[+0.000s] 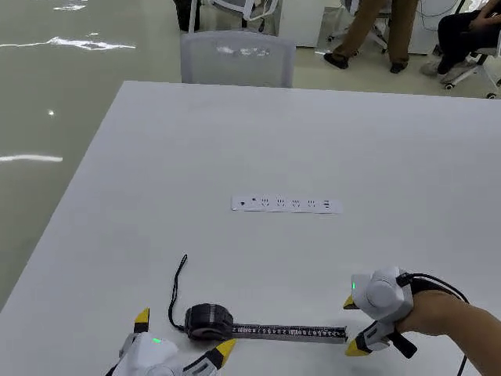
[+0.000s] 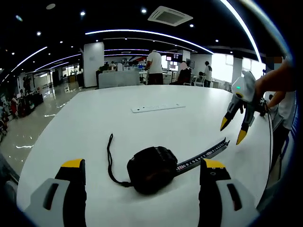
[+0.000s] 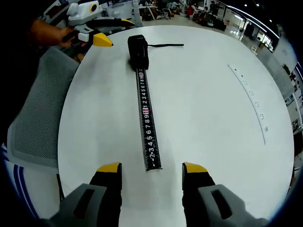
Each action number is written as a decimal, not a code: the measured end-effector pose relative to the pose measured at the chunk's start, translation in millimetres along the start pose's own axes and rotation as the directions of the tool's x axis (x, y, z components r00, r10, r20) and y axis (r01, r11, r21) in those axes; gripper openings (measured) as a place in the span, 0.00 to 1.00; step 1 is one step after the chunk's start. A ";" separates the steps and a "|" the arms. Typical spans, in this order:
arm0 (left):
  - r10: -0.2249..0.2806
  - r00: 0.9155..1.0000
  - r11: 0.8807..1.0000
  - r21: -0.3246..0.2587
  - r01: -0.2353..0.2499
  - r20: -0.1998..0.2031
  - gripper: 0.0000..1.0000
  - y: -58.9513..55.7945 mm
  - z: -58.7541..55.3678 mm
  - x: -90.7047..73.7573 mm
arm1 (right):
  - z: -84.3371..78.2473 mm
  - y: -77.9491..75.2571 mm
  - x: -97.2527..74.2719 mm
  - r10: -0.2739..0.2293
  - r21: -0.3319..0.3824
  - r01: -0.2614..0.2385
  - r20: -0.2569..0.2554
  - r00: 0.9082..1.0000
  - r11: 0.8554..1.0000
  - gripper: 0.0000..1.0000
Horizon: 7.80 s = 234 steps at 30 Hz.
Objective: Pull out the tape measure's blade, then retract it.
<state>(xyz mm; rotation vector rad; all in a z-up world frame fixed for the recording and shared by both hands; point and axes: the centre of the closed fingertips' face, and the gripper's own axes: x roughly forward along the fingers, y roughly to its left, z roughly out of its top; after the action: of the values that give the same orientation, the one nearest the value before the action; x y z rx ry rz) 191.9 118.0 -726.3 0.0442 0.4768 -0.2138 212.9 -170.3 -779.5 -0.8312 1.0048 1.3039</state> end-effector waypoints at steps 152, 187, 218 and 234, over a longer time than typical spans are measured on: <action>0.048 0.974 0.994 -0.084 -0.068 -0.220 0.59 -17.9 -33.3 60.0 | 15.9 6.6 36.3 -0.011 -0.026 0.008 -0.140 0.990 1.000 0.14; 0.034 0.974 0.995 -0.085 -0.054 -0.222 0.60 -18.8 -34.8 61.4 | 33.8 5.3 53.1 -0.006 -0.041 0.001 -0.126 0.992 0.999 0.14; 0.024 0.976 0.996 -0.076 -0.041 -0.219 0.59 -19.6 -32.6 58.0 | 51.3 11.2 53.2 -0.007 -0.038 0.003 -0.107 0.994 0.999 0.14; -0.007 0.974 0.998 -0.065 -0.008 -0.225 0.59 -21.5 -31.7 56.9 | 60.1 11.5 61.9 -0.009 -0.051 0.003 -0.102 0.995 0.999 0.14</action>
<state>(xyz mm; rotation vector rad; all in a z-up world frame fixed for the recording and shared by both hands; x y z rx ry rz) 222.3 88.8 -780.5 0.0044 0.7095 -0.1933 208.0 -90.7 -814.4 -0.9468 1.0519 1.2971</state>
